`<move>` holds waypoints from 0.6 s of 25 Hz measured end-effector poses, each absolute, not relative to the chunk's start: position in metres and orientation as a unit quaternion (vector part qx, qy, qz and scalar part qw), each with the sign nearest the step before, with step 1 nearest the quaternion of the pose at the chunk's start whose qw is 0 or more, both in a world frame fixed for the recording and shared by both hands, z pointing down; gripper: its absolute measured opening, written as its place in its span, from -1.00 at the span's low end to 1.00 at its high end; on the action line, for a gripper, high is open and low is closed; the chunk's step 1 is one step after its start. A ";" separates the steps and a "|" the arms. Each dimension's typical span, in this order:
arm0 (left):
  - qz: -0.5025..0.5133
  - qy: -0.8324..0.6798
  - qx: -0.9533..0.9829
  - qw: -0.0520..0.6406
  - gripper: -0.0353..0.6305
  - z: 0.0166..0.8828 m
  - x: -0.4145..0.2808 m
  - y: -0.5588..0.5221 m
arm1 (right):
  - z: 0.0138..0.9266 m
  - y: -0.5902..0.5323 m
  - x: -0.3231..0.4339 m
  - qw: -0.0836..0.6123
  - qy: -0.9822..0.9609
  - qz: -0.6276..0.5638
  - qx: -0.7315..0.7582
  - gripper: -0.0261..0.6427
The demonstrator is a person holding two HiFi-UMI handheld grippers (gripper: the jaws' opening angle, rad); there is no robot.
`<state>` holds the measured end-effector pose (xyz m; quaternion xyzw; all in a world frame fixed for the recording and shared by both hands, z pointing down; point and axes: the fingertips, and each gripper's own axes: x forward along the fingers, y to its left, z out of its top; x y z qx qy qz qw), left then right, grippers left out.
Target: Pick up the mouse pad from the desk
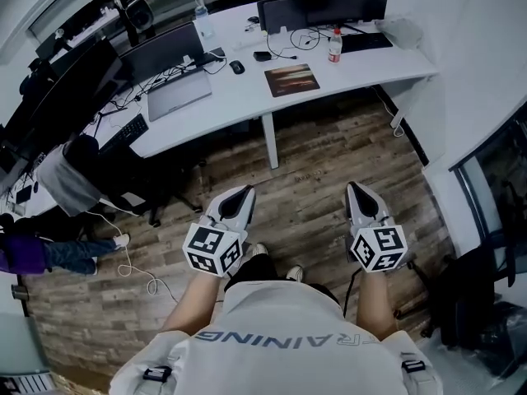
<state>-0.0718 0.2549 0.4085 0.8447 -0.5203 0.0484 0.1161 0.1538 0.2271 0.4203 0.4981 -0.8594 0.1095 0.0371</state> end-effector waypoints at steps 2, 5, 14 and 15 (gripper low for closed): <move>0.047 -0.521 0.842 0.133 -0.89 0.418 -0.077 0.252 | 0.429 0.228 0.143 0.054 -0.864 0.113 0.488 -0.88; 0.037 -0.514 0.843 0.157 -0.89 0.425 -0.077 0.237 | 0.439 0.222 0.141 0.072 -0.862 0.122 0.486 -0.89; 0.034 -0.498 0.857 0.128 -0.89 0.422 -0.080 0.155 | 0.436 0.166 0.164 0.080 -0.836 0.117 0.530 -0.88; 0.036 -0.496 0.858 0.128 -0.89 0.424 -0.081 0.143 | 0.437 0.158 0.165 0.083 -0.832 0.117 0.535 -0.89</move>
